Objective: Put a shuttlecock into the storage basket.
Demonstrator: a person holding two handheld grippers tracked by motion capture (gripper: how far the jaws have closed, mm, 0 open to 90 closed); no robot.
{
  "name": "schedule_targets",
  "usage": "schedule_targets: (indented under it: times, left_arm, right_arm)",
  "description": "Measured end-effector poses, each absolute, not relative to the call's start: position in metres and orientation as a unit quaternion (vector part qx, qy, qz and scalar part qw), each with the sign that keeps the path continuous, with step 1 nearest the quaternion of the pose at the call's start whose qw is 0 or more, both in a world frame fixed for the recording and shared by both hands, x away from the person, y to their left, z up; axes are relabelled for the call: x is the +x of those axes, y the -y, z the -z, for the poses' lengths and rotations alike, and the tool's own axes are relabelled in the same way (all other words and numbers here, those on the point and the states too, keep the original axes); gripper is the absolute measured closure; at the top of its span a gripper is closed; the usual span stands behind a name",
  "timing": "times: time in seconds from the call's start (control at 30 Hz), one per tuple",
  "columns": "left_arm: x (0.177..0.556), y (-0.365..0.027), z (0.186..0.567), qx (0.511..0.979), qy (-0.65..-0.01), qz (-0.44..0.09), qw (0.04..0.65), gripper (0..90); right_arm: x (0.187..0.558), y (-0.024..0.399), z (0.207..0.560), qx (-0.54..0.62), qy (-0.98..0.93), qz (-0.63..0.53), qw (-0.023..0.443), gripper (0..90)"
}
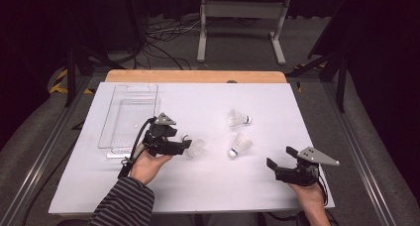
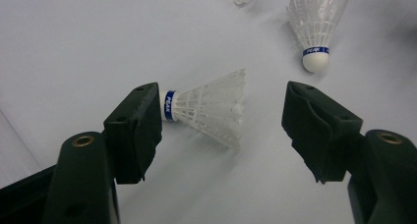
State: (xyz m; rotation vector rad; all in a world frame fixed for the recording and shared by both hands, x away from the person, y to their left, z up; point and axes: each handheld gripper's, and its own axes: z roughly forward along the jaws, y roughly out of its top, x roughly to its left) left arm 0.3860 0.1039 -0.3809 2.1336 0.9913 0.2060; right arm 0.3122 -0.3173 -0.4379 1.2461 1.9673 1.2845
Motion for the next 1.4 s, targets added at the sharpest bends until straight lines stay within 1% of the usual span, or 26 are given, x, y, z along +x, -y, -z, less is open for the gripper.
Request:
schedule_targets:
  times: [0.2, 0.37, 0.73, 1.4]
  left_arm:
    - [0.388, -0.099, 0.378, 0.845, -0.391, -0.079, 0.357, 33.6]
    - [0.388, -0.095, 0.375, 0.849, -0.391, -0.089, 0.344, 35.9]
    - [0.395, -0.083, 0.379, 0.867, -0.393, -0.079, 0.297, 37.2]
    - [0.405, -0.066, 0.390, 0.880, -0.400, -0.066, 0.248, 36.4]
  right_arm:
    - [0.312, 0.317, 0.438, 0.455, -0.719, -0.469, 0.239, 10.5]
    - [0.312, 0.317, 0.438, 0.456, -0.719, -0.468, 0.237, 10.5]
    - [0.313, 0.317, 0.439, 0.456, -0.722, -0.464, 0.235, 10.6]
    - [0.314, 0.317, 0.440, 0.459, -0.723, -0.462, 0.232, 10.6]
